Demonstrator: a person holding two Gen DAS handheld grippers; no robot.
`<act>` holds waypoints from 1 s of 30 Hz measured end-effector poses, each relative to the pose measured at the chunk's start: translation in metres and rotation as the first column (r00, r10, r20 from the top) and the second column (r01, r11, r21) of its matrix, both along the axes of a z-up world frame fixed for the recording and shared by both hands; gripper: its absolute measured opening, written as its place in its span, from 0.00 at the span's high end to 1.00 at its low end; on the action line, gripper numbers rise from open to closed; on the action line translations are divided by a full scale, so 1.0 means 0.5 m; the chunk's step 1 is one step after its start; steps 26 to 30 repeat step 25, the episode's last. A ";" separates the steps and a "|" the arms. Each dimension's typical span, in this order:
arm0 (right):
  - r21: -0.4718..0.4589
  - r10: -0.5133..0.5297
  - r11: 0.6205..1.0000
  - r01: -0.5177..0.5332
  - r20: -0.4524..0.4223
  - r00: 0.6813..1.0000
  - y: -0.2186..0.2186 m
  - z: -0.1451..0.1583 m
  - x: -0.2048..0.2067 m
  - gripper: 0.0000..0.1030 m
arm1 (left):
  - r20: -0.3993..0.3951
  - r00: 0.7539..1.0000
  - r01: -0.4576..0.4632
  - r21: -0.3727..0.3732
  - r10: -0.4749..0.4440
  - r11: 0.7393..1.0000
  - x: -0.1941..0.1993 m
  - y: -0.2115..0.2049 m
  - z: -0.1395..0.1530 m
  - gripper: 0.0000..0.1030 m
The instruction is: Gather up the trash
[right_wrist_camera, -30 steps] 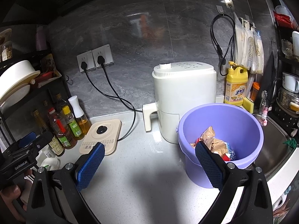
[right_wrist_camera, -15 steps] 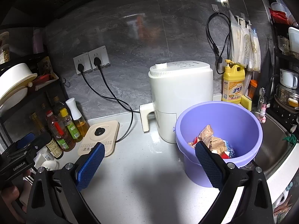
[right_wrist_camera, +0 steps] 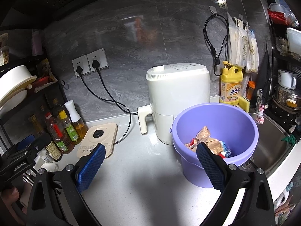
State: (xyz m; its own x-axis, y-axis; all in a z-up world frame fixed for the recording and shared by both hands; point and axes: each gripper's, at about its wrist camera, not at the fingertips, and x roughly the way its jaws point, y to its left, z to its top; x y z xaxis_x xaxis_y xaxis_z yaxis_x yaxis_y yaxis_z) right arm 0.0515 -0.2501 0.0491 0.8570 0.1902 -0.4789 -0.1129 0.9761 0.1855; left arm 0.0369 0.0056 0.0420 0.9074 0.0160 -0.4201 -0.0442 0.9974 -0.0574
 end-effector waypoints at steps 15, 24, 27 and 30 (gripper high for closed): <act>-0.016 -0.030 0.999 0.030 -0.002 1.000 -0.013 -0.002 -0.020 0.08 | 0.011 1.000 0.018 -0.030 -0.018 0.999 -0.002 -0.012 -0.006 0.06; -0.009 -0.028 1.000 0.028 -0.011 1.000 -0.004 0.006 -0.014 0.08 | 0.007 1.000 0.028 -0.065 -0.027 0.997 -0.002 -0.005 -0.009 0.06; -0.011 -0.025 1.000 0.025 -0.010 1.000 0.000 0.007 -0.013 0.08 | -0.001 1.000 0.025 -0.068 -0.025 0.997 0.002 -0.003 -0.012 0.06; -0.011 -0.025 1.000 0.025 -0.010 1.000 0.000 0.007 -0.013 0.08 | -0.001 1.000 0.025 -0.068 -0.025 0.997 0.002 -0.003 -0.012 0.06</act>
